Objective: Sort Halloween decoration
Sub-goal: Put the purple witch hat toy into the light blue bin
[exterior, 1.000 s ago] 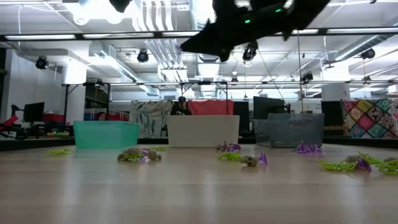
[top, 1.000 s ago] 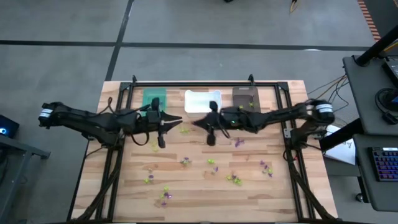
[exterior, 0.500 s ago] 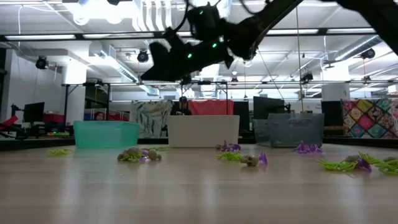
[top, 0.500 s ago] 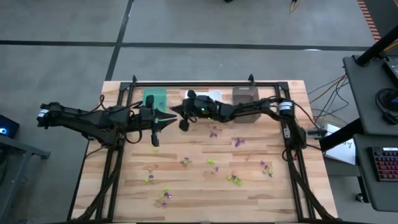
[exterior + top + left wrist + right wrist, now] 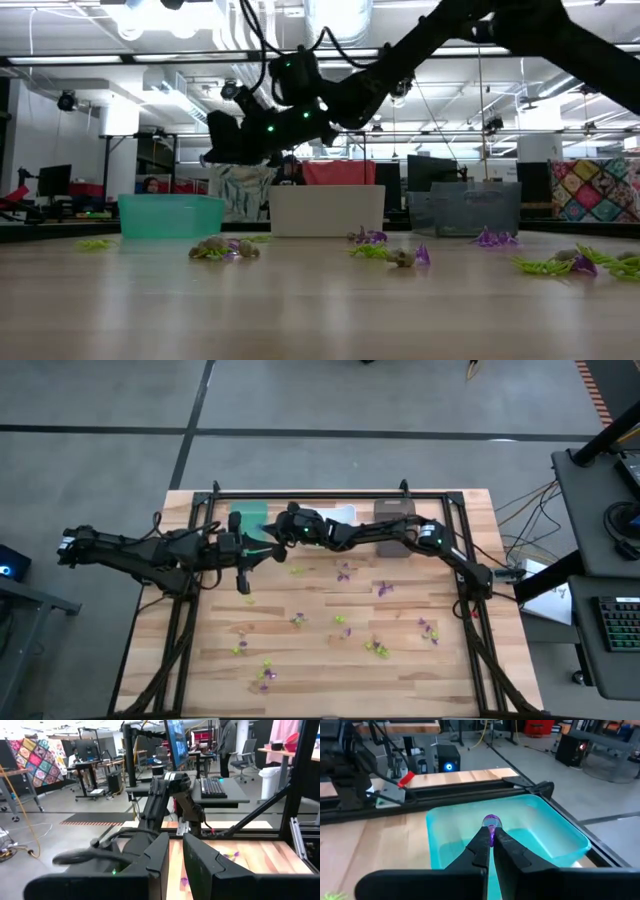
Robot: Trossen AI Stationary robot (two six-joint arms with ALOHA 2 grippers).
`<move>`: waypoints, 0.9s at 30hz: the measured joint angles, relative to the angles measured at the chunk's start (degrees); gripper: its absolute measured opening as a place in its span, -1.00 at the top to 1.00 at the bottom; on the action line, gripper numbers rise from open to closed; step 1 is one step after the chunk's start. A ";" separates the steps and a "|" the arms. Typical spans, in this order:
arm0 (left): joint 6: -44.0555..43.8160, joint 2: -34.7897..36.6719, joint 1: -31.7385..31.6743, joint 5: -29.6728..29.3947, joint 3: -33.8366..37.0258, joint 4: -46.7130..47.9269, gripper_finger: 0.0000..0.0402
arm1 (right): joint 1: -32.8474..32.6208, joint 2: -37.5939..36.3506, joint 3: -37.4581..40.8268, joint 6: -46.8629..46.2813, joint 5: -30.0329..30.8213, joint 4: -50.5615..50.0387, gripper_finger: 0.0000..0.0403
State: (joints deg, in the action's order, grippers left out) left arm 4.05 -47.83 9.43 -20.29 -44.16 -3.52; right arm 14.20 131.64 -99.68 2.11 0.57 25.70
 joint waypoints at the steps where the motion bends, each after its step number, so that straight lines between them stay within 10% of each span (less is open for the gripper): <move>1: 0.05 -0.10 0.00 0.00 0.00 -0.12 0.81 | 0.00 0.83 -1.09 -0.04 -0.68 -0.17 0.96; 15: 0.59 -0.51 0.00 -0.17 0.00 0.16 0.81 | -0.02 7.29 -12.50 -2.13 -0.89 -8.18 0.94; 27: -0.25 -0.60 -0.02 -0.17 0.00 0.44 0.81 | -0.02 7.10 -12.52 -1.89 -1.01 -11.16 0.52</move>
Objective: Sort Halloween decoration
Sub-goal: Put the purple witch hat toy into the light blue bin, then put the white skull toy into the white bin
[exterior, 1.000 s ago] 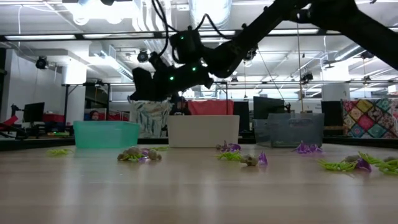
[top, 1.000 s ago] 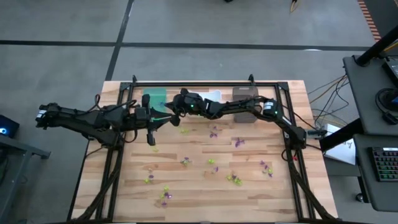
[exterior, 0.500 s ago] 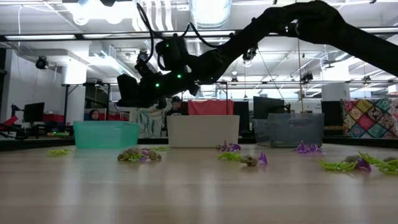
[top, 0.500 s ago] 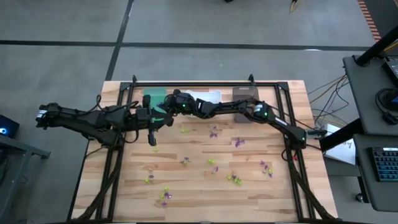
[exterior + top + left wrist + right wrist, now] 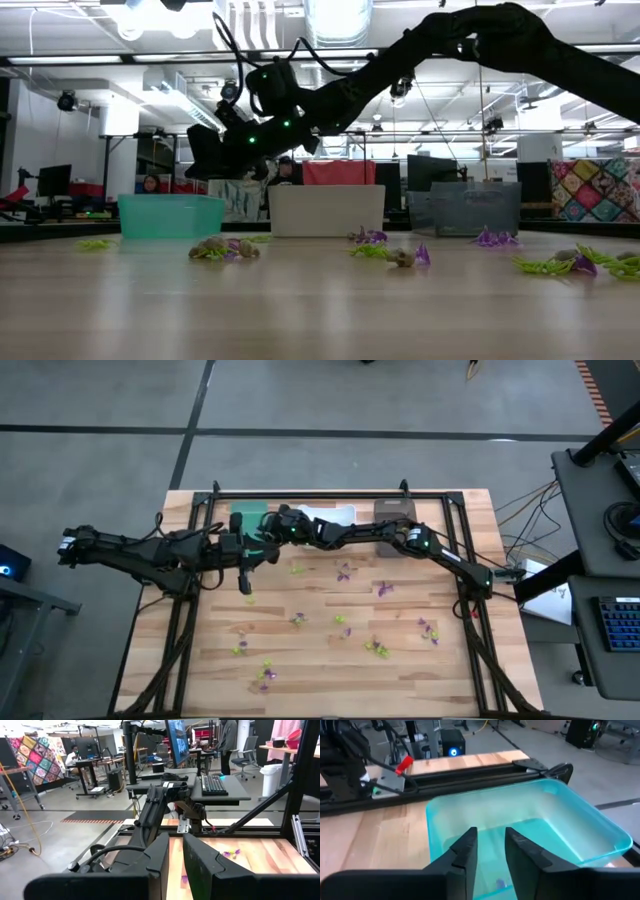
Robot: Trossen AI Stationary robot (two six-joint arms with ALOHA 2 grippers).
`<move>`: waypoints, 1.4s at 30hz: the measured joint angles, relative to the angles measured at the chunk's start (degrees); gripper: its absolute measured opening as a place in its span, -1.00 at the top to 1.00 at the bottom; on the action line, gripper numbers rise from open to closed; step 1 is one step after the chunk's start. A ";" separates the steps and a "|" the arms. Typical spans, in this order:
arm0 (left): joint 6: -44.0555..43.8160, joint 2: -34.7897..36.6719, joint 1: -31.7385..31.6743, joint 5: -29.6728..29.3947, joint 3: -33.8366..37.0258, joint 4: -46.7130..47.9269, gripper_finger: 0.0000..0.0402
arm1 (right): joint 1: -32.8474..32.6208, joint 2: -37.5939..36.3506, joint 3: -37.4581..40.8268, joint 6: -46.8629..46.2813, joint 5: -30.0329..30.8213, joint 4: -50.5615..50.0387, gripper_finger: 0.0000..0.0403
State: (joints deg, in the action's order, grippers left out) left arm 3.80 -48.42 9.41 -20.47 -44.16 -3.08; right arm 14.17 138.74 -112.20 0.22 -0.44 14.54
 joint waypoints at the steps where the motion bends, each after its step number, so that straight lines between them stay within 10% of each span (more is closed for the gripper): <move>1: -0.41 0.00 0.00 0.00 0.00 0.29 0.81 | -0.03 -0.28 0.00 0.16 -0.02 -1.02 0.50; 21: -22.82 -1.35 0.80 0.69 0.07 17.57 0.81 | -7.69 -26.75 17.01 3.62 0.40 -51.15 0.63; 42: -29.86 -22.67 6.96 0.46 0.07 22.34 0.81 | -25.42 -65.80 67.16 -0.75 0.66 -6.95 0.63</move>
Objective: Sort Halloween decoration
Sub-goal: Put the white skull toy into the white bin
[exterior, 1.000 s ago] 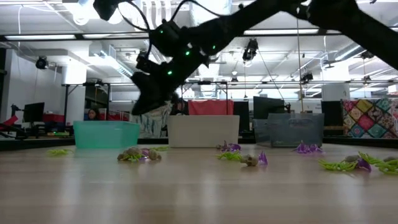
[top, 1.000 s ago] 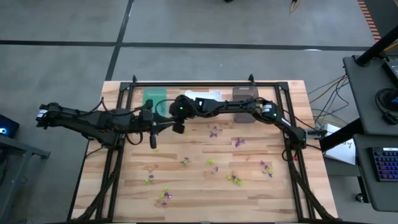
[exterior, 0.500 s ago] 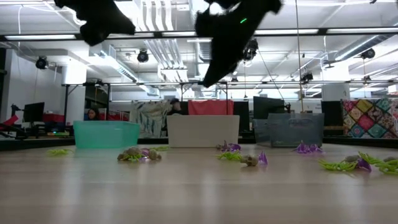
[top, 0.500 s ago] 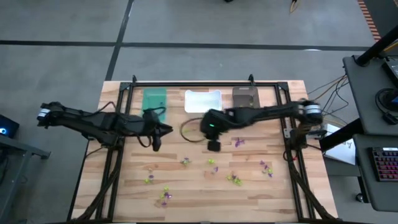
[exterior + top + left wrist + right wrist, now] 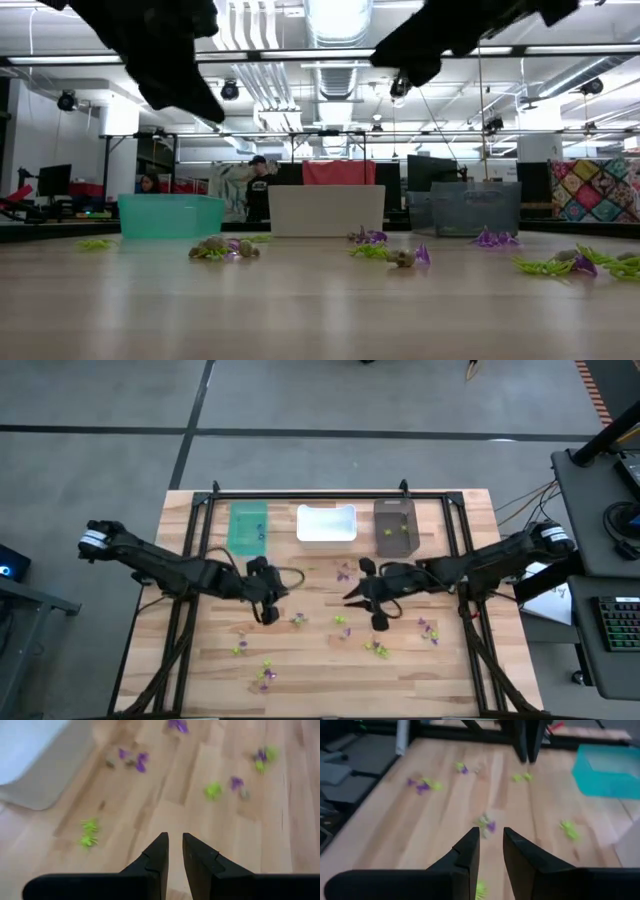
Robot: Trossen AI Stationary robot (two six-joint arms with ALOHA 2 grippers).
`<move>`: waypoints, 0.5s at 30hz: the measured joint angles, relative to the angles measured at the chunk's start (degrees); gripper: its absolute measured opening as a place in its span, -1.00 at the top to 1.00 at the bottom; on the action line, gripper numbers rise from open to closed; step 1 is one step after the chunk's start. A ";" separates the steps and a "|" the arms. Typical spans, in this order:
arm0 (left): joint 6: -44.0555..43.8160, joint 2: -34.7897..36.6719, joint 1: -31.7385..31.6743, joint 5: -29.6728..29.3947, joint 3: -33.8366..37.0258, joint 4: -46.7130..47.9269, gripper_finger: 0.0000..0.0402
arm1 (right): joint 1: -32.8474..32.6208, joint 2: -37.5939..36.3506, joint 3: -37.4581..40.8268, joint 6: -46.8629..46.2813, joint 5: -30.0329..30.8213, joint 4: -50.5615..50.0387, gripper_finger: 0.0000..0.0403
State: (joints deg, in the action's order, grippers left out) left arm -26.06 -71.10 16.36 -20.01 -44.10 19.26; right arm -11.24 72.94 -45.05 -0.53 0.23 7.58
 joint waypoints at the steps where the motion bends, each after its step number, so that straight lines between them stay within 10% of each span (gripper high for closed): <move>1: 0.76 -0.97 0.77 0.00 0.00 -0.01 0.81 | -0.51 -0.55 1.10 -0.38 0.09 0.93 0.63; 15: 2.92 -9.85 7.67 0.05 -0.02 -3.41 0.81 | -4.52 -1.35 5.52 -4.02 5.88 1.41 0.63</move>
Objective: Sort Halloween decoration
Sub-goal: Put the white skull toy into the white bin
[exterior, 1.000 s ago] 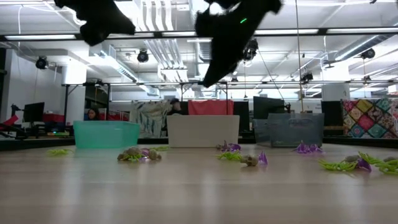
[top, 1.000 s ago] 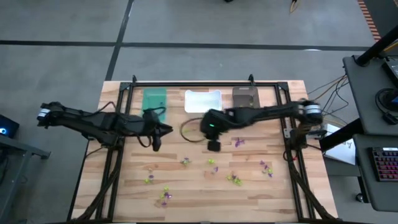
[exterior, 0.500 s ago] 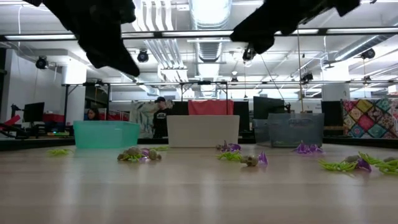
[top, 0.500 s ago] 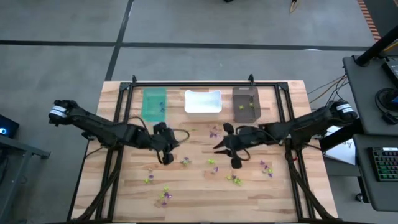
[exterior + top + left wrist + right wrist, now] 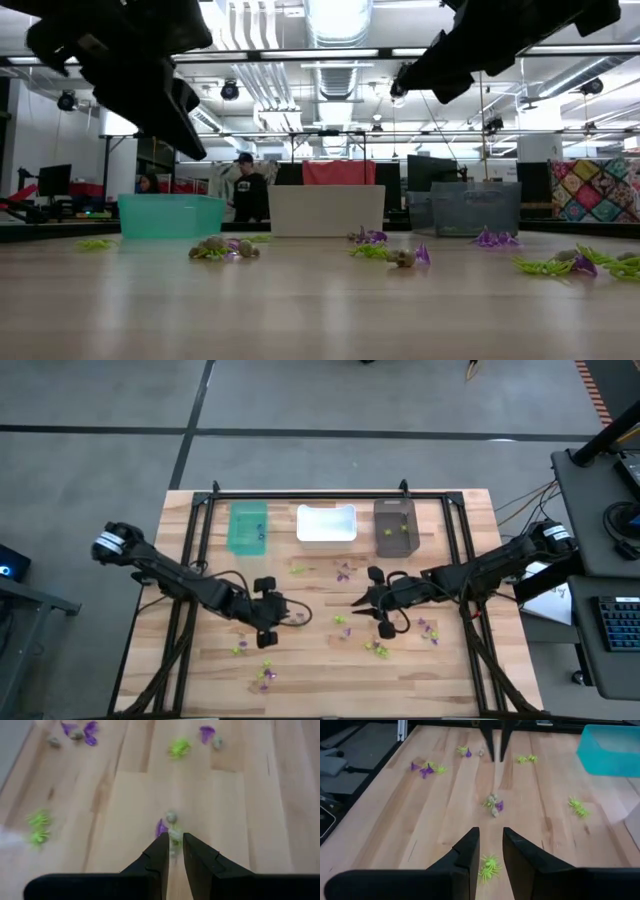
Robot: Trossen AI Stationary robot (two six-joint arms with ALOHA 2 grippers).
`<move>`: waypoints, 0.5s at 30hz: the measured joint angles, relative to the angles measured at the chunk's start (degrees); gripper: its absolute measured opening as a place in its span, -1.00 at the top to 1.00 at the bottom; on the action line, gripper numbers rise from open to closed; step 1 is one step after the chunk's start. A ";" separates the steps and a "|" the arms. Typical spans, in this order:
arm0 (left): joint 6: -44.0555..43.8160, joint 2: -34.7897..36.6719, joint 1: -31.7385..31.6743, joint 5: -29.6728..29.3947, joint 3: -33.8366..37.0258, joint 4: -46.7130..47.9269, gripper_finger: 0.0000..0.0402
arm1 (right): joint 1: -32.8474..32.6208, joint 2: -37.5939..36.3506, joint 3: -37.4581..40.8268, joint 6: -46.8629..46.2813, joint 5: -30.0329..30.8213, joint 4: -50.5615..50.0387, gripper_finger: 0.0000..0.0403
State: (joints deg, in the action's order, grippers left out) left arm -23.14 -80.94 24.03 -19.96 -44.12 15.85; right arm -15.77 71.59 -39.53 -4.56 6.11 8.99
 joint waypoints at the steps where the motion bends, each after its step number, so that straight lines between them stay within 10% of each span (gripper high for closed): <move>1: 0.05 -0.63 0.24 -0.02 0.00 -0.46 0.81 | 0.00 0.00 0.00 0.00 0.02 0.23 0.63; 15: 2.12 -8.26 0.94 -0.01 0.00 -8.39 0.81 | 0.02 0.65 0.00 0.95 0.04 3.45 0.63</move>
State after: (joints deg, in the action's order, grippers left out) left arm -21.01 -89.20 24.97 -19.97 -44.12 7.46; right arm -15.75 72.25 -39.53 -3.61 6.15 12.45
